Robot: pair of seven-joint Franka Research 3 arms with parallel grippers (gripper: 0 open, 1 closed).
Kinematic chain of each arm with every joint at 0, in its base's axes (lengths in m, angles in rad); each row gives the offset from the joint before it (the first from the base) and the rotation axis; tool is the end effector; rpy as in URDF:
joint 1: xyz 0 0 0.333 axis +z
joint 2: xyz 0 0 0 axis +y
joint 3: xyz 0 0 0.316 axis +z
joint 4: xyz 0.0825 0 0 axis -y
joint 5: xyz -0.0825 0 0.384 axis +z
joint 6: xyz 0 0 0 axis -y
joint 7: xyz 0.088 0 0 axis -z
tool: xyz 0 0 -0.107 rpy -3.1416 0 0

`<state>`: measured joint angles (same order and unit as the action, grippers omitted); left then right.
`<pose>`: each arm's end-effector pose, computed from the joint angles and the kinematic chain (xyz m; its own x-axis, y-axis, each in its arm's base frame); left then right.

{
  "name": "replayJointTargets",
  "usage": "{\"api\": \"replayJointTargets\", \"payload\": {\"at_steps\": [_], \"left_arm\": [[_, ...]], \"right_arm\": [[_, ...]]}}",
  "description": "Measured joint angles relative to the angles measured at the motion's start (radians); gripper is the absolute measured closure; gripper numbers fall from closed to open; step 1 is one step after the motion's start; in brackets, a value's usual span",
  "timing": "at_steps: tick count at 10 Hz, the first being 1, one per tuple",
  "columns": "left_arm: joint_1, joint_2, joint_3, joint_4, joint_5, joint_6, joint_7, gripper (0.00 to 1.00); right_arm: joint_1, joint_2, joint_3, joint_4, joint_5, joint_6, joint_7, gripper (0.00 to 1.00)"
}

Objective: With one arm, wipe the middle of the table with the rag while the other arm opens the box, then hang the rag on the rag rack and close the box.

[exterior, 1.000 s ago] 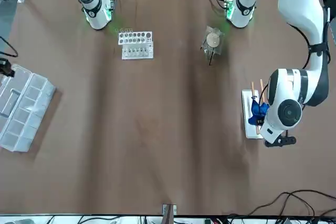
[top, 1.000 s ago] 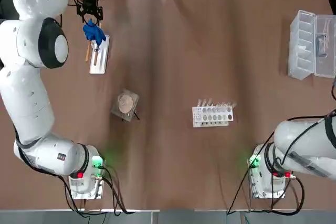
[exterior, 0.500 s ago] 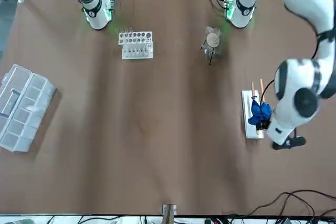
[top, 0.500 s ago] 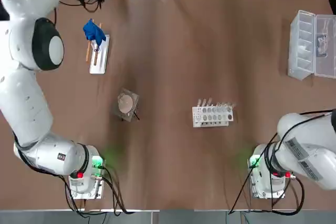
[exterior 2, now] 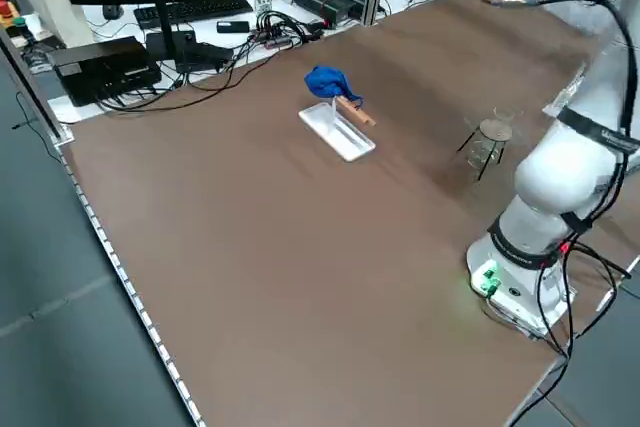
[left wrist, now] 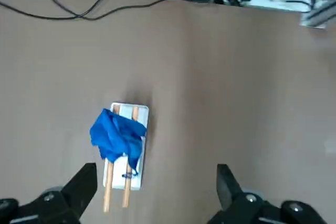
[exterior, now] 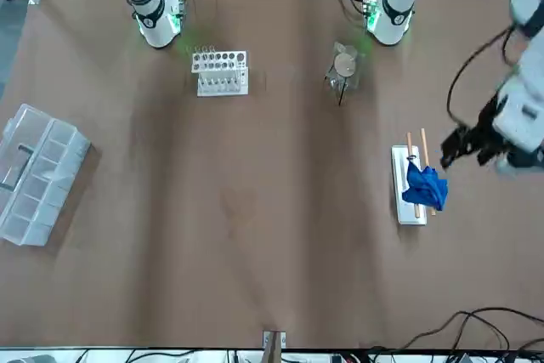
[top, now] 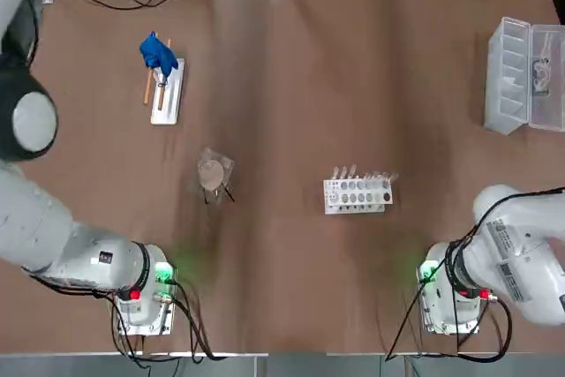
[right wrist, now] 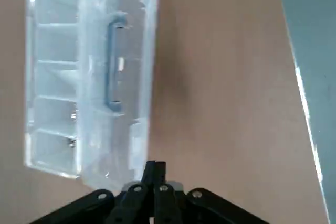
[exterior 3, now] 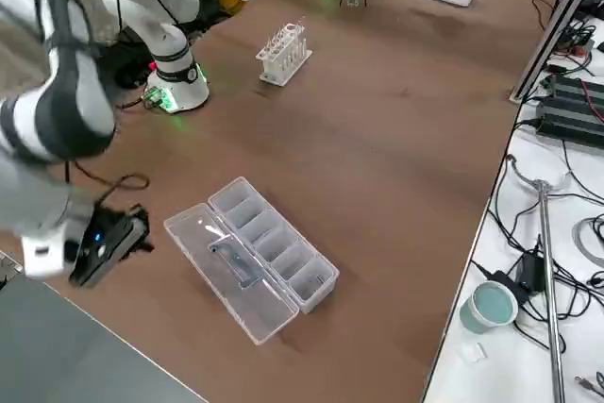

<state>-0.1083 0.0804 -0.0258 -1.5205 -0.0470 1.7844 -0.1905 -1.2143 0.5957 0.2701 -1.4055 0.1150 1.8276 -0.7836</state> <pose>0.5941 -0.0836 0.6232 0.9831 0.0685 0.1697 0.0551 -0.9951 0.0827 0.3881 -0.5792 0.3560 0.9690 -0.2386 0.0649 -0.2102 -0.9331 -0.2919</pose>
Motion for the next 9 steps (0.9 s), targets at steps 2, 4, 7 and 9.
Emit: {"api": "replayJointTargets", "payload": {"at_steps": [2, 4, 7, 9], "left_arm": [[0.009, -0.057, -0.025, -0.015, -0.001, -0.105, 0.005, 0.0], [0.008, -0.057, -0.028, -0.037, -0.001, -0.115, 0.012, 0.02], [0.021, -0.033, -0.025, -0.042, 0.0, -0.112, 0.05, 0.02], [0.027, -0.023, -0.024, -0.04, 0.006, -0.112, 0.09, 0.02]], "right_arm": [[-0.018, 0.047, 0.001, 0.022, 0.068, -0.002, -0.008, 0.99], [-0.031, 0.143, 0.002, 0.035, 0.165, 0.028, -0.051, 0.99], [-0.033, 0.268, 0.008, 0.086, 0.224, 0.042, -0.063, 0.99], [-0.032, 0.277, 0.015, 0.092, 0.312, -0.035, -0.064, 0.99]]}}
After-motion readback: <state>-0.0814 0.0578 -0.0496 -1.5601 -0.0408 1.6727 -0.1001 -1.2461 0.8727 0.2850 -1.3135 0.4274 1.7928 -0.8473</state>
